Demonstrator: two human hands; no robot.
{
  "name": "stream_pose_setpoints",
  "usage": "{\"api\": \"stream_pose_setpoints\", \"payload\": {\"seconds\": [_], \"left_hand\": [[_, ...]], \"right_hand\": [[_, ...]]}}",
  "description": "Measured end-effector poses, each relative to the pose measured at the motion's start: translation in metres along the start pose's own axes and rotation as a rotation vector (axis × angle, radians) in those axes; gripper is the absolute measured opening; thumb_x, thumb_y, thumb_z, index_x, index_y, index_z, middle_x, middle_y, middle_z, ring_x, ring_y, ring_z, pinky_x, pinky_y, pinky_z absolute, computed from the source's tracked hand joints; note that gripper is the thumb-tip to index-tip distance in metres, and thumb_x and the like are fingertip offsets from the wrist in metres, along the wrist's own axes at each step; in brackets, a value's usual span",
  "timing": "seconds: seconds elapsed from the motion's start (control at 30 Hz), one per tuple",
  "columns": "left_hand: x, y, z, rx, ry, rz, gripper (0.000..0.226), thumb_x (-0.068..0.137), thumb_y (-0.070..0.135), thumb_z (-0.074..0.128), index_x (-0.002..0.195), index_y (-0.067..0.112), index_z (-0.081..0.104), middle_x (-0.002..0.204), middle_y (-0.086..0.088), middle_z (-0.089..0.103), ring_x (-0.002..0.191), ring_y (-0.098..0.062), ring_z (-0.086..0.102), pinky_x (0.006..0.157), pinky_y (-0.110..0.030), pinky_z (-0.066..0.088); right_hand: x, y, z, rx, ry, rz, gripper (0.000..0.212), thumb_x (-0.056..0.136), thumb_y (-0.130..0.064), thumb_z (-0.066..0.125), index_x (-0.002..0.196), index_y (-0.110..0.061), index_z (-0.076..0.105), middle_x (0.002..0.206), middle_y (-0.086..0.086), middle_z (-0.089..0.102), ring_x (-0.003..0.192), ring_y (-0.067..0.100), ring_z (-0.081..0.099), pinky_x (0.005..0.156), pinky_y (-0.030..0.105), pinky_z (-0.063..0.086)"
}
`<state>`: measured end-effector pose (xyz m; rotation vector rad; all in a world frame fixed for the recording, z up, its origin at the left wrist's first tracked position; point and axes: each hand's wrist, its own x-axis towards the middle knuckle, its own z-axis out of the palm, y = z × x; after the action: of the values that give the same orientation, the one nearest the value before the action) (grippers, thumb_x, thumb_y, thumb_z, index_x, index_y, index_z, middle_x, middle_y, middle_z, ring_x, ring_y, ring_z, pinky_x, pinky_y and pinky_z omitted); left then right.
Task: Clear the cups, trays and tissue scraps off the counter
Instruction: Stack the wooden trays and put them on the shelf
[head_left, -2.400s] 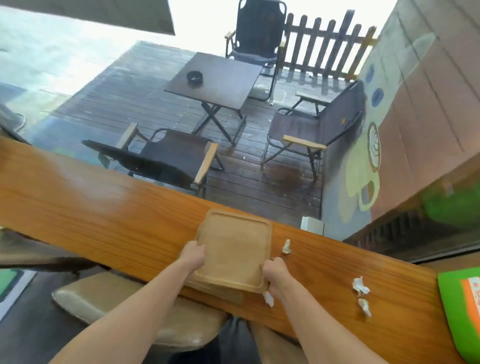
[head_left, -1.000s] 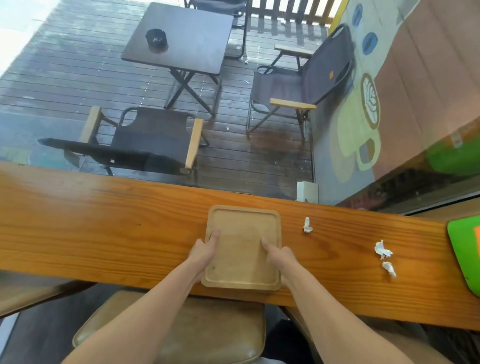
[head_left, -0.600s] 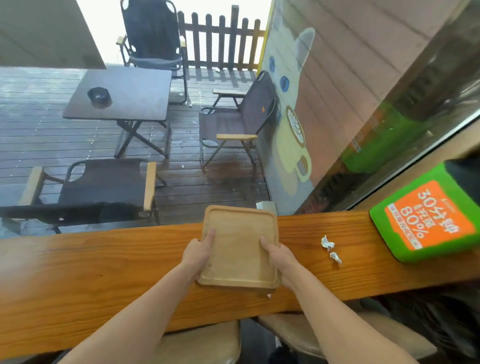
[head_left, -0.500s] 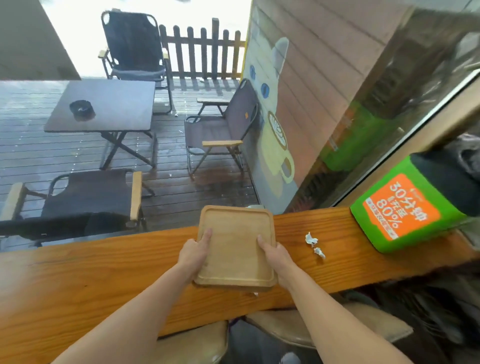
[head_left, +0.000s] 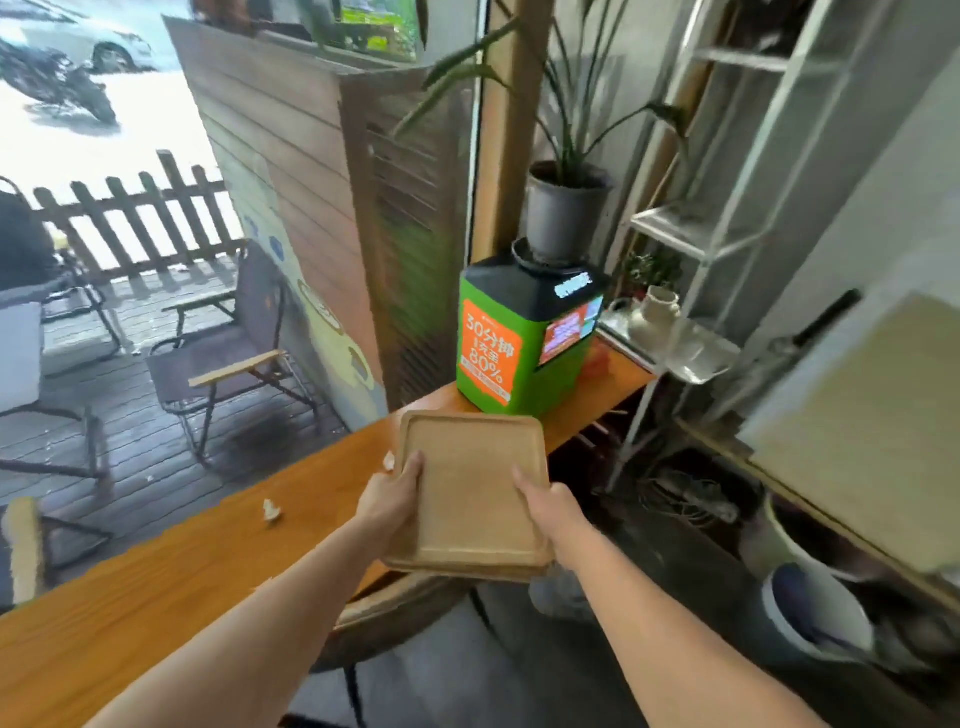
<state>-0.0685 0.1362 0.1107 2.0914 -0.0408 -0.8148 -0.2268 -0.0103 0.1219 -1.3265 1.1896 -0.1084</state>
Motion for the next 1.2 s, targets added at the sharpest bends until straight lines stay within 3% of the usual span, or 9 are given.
{"api": "stream_pose_setpoints", "payload": {"seconds": [0.13,0.23,0.37,0.47,0.6,0.67,0.8,0.93,1.2], "left_hand": [[-0.035,0.047,0.12,0.092,-0.175,0.09,0.069,0.079,0.075,0.048,0.089,0.008,0.058,0.072,-0.002,0.059,0.065,-0.019,0.057,0.064,-0.029,0.045],[-0.06,0.078,0.199,0.202,-0.298,0.187,0.079,0.084,0.073,0.044,0.116,0.002,0.058,0.093,-0.009,0.066,0.081,-0.028,0.063,0.074,-0.032,0.046],[-0.083,0.112,0.278,0.303,-0.441,0.246,0.084,0.084,0.074,0.041,0.128,0.003,0.051,0.108,-0.011,0.06,0.099,-0.031,0.061,0.086,-0.037,0.048],[-0.086,0.133,0.325,0.346,-0.523,0.266,0.087,0.083,0.075,0.041,0.128,0.002,0.051,0.111,-0.013,0.063,0.1,-0.033,0.062,0.091,-0.041,0.051],[-0.066,0.163,0.38,0.347,-0.583,0.274,0.088,0.083,0.073,0.045,0.13,-0.001,0.05,0.097,-0.009,0.062,0.083,-0.026,0.06,0.078,-0.036,0.048],[-0.05,0.185,0.402,0.334,-0.614,0.262,0.09,0.083,0.072,0.046,0.134,-0.001,0.046,0.107,-0.011,0.06,0.091,-0.027,0.058,0.08,-0.036,0.047],[-0.011,0.241,0.437,0.333,-0.611,0.265,0.09,0.084,0.073,0.041,0.137,0.0,0.042,0.111,-0.011,0.054,0.104,-0.03,0.055,0.084,-0.038,0.044],[0.026,0.303,0.462,0.304,-0.572,0.263,0.089,0.085,0.072,0.04,0.138,0.001,0.042,0.116,-0.012,0.056,0.104,-0.03,0.055,0.082,-0.037,0.042],[0.096,0.412,0.524,0.116,-0.516,0.231,0.081,0.087,0.065,0.048,0.144,0.008,0.04,0.133,-0.013,0.055,0.112,-0.032,0.055,0.081,-0.034,0.041]], "right_hand": [[-0.012,0.033,-0.127,0.06,0.209,0.012,0.082,0.08,-0.069,0.061,0.129,-0.005,0.05,0.114,0.011,0.062,0.102,0.031,0.061,0.096,0.049,0.05],[-0.025,0.055,-0.202,0.16,0.319,0.038,0.084,0.079,-0.072,0.06,0.131,-0.007,0.047,0.1,0.001,0.057,0.089,0.022,0.057,0.086,0.043,0.048],[-0.028,0.079,-0.273,0.235,0.448,0.058,0.09,0.082,-0.071,0.058,0.14,-0.005,0.04,0.131,0.011,0.056,0.116,0.032,0.055,0.099,0.047,0.045],[-0.018,0.084,-0.312,0.278,0.512,0.088,0.085,0.084,-0.068,0.058,0.138,-0.003,0.048,0.13,0.013,0.061,0.117,0.034,0.057,0.105,0.051,0.044],[0.017,0.078,-0.353,0.301,0.532,0.138,0.079,0.086,-0.066,0.056,0.14,-0.008,0.048,0.119,0.007,0.062,0.11,0.032,0.059,0.099,0.048,0.046],[0.043,0.066,-0.373,0.331,0.529,0.136,0.078,0.088,-0.065,0.056,0.143,-0.01,0.045,0.111,0.002,0.062,0.101,0.027,0.059,0.09,0.043,0.047],[0.1,0.025,-0.406,0.33,0.556,0.138,0.091,0.086,-0.066,0.058,0.15,-0.006,0.032,0.145,0.013,0.048,0.129,0.035,0.048,0.094,0.043,0.043],[0.157,-0.025,-0.436,0.344,0.558,0.065,0.094,0.083,-0.067,0.061,0.149,-0.007,0.034,0.15,0.011,0.045,0.133,0.032,0.045,0.092,0.037,0.037],[0.277,-0.115,-0.513,0.268,0.445,0.077,0.093,0.081,-0.068,0.062,0.145,-0.006,0.037,0.132,0.012,0.054,0.11,0.03,0.056,0.086,0.039,0.045]]}}
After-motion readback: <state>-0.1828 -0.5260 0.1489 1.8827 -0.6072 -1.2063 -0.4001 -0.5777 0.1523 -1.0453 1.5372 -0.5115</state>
